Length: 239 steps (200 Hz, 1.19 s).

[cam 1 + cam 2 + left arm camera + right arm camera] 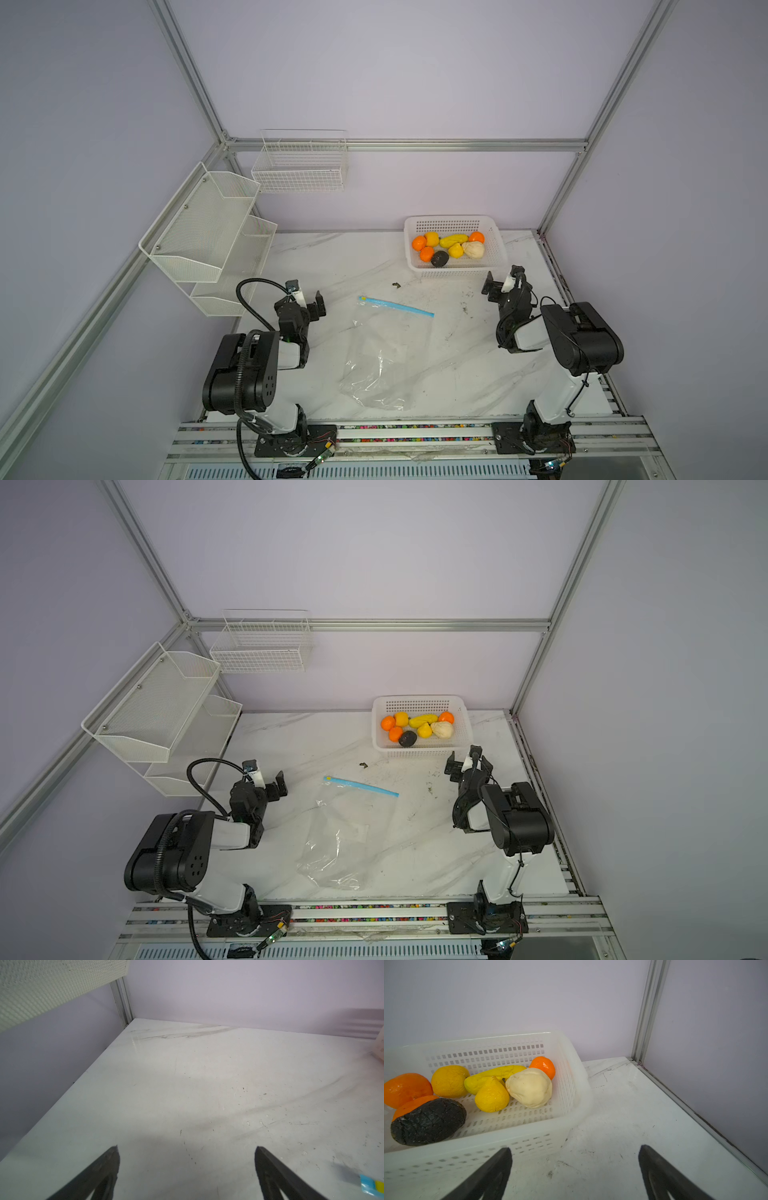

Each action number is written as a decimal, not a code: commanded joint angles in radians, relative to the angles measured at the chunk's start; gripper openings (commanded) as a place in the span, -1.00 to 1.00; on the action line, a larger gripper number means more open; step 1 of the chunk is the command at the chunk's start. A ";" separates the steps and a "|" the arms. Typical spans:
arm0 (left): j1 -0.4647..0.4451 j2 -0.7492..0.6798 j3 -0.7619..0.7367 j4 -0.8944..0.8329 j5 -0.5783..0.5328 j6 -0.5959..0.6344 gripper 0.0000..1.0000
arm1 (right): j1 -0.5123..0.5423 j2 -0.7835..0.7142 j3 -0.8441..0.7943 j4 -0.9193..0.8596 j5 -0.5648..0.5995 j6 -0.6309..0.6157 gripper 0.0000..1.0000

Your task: Place the food in the zip-top bag and seal the zipper

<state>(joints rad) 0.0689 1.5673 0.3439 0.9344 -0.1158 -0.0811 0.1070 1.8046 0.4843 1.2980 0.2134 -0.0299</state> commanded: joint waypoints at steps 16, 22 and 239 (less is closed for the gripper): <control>-0.004 -0.007 0.012 0.039 0.001 0.024 1.00 | -0.010 -0.014 0.004 0.013 -0.026 0.006 0.95; -0.004 -0.008 0.012 0.036 0.003 0.023 1.00 | -0.010 -0.016 0.002 0.014 -0.026 0.003 0.95; -0.020 -0.006 0.010 0.047 -0.045 0.028 1.00 | -0.010 -0.019 -0.008 0.037 -0.023 -0.012 0.95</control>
<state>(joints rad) 0.0521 1.5631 0.3443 0.9306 -0.1421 -0.0738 0.1009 1.8046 0.4797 1.2976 0.1936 -0.0357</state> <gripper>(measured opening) 0.999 0.976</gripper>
